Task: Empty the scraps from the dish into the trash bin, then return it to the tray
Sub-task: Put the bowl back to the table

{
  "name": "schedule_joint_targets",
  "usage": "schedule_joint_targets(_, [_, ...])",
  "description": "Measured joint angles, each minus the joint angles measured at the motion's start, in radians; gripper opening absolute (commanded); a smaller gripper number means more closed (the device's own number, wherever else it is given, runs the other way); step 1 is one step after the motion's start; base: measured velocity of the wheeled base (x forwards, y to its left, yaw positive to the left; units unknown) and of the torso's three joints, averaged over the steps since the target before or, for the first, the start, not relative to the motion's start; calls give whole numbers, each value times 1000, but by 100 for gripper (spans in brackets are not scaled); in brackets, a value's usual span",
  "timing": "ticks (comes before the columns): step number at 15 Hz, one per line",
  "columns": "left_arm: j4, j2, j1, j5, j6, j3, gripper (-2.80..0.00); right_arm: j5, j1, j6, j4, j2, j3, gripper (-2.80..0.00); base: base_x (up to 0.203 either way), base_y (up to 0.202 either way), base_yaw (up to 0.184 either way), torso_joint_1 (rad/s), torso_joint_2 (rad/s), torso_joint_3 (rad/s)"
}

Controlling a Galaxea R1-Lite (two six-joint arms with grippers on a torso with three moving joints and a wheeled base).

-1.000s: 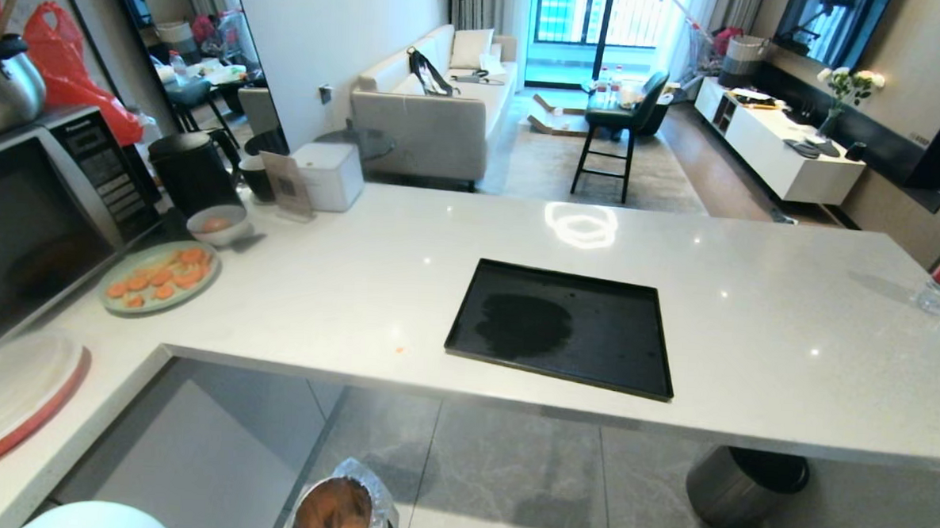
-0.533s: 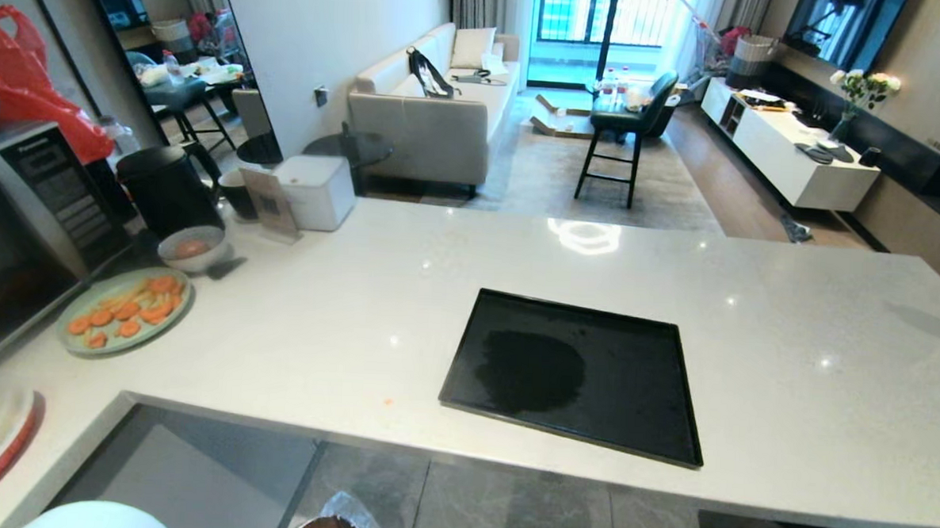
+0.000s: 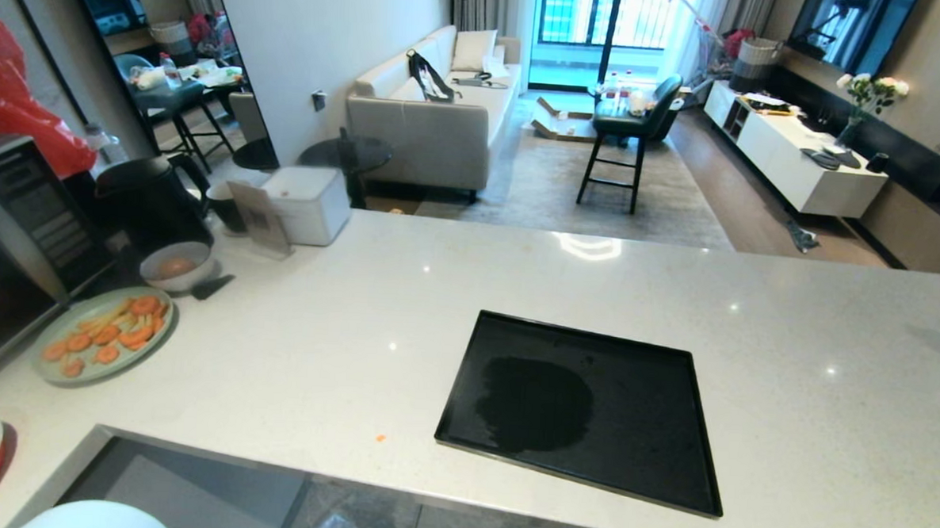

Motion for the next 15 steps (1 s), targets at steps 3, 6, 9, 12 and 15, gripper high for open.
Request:
schedule_joint_targets(3, [0, 0, 0, 1, 0, 0, -280, 0, 0, 0, 0, 0, 0, -280, 0, 0, 0, 0, 0, 0])
schedule_joint_targets(6, [0, 0, 0, 2, 0, 0, -280, 0, 0, 0, 0, 0, 0, -280, 0, 0, 0, 0, 0, 0])
schedule_joint_targets(9, [0, 0, 0, 2, 0, 0, -280, 0, 0, 0, 0, 0, 0, -280, 0, 0, 0, 0, 0, 0])
schedule_joint_targets(12, [0, 0, 0, 2, 0, 0, -280, 0, 0, 0, 0, 0, 0, -280, 0, 0, 0, 0, 0, 0])
schedule_joint_targets(15, [0, 0, 0, 2, 0, 0, -280, 0, 0, 0, 0, 0, 0, -280, 0, 0, 0, 0, 0, 0])
